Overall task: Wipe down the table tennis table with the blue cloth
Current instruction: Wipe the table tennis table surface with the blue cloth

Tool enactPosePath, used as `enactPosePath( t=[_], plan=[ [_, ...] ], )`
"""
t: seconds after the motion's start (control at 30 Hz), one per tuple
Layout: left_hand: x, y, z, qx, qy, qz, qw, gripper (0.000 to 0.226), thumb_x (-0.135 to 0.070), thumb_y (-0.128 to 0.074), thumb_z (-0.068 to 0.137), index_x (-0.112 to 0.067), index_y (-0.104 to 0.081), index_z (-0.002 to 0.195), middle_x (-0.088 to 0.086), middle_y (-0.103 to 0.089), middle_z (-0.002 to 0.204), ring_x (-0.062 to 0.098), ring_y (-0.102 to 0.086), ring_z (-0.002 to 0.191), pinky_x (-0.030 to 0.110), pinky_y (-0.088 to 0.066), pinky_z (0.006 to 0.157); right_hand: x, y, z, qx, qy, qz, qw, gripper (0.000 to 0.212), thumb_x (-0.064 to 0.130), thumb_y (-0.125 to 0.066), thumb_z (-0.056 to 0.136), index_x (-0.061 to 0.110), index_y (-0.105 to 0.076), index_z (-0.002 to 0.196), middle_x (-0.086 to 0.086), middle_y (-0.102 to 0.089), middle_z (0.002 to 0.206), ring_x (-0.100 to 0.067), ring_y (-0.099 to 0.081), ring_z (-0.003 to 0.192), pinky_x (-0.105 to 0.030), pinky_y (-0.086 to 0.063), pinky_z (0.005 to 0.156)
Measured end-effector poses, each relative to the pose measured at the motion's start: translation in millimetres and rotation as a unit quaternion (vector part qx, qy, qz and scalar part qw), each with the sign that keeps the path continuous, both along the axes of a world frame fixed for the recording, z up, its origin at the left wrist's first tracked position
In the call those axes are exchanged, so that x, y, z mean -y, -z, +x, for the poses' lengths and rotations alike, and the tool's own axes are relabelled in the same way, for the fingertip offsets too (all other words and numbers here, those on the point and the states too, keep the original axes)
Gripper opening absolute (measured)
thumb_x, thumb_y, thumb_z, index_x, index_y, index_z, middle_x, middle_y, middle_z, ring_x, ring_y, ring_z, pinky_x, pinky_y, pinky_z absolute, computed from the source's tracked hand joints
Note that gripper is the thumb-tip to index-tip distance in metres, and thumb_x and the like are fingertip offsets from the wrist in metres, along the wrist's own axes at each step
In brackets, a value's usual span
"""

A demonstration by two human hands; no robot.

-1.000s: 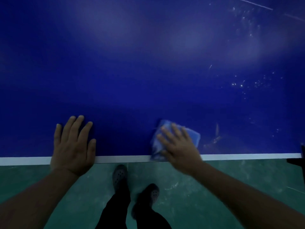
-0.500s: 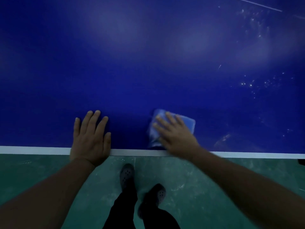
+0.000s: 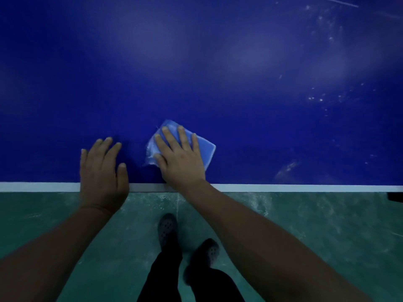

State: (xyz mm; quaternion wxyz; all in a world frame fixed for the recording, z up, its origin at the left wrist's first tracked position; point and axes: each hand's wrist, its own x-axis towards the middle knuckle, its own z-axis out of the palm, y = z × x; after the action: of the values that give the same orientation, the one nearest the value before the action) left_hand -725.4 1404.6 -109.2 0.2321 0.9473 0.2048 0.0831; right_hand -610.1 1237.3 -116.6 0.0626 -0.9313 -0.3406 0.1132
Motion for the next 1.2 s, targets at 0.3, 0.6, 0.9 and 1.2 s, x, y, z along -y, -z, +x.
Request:
enactPosePath(
  t=[0.3,0.6,0.9,1.2],
  plan=[
    [120,8,39,-0.003,0.262,0.021,0.965,0.051,-0.025,-0.038,0.095,-0.003,-0.054,0.138,0.018,-0.049,0.148,0.033,-0.037,0.143,0.048,-0.013,0.124,310,-11,88,0.024,0.506,-0.069,0.859,0.058,0.045,-0.020,0.106,0.021,-0.021,0.159,-0.003,-0.016,0.167,-0.037,-0.011,0.152,-0.059,-0.013,0.120],
    [149,26,51,-0.047,0.292,0.117,0.948,0.058,-0.038,-0.033,0.098,-0.004,-0.055,0.140,0.018,-0.046,0.152,0.039,-0.034,0.145,0.057,-0.011,0.122,171,1,16,0.007,0.074,0.010,0.997,0.055,0.047,-0.036,0.102,0.023,-0.041,0.152,-0.003,-0.032,0.162,-0.036,-0.021,0.150,-0.053,-0.013,0.120],
    [154,20,54,-0.073,0.269,0.076,0.957,0.057,-0.041,-0.036,0.097,-0.007,-0.055,0.138,0.015,-0.048,0.150,0.036,-0.035,0.145,0.060,-0.016,0.120,307,-9,90,-0.002,0.337,-0.095,0.937,0.070,0.059,-0.010,0.097,0.028,-0.021,0.159,0.000,-0.009,0.168,-0.036,-0.002,0.154,-0.063,-0.003,0.119],
    [164,4,122,-0.037,0.239,0.017,0.970,0.055,-0.032,-0.034,0.097,-0.003,-0.053,0.141,0.015,-0.045,0.153,0.028,-0.029,0.147,0.045,-0.006,0.124,257,-5,103,-0.009,0.061,-0.083,0.995,0.057,0.054,-0.012,0.107,0.030,-0.017,0.158,0.005,-0.009,0.168,-0.025,0.002,0.155,-0.049,0.005,0.122]
  ],
)
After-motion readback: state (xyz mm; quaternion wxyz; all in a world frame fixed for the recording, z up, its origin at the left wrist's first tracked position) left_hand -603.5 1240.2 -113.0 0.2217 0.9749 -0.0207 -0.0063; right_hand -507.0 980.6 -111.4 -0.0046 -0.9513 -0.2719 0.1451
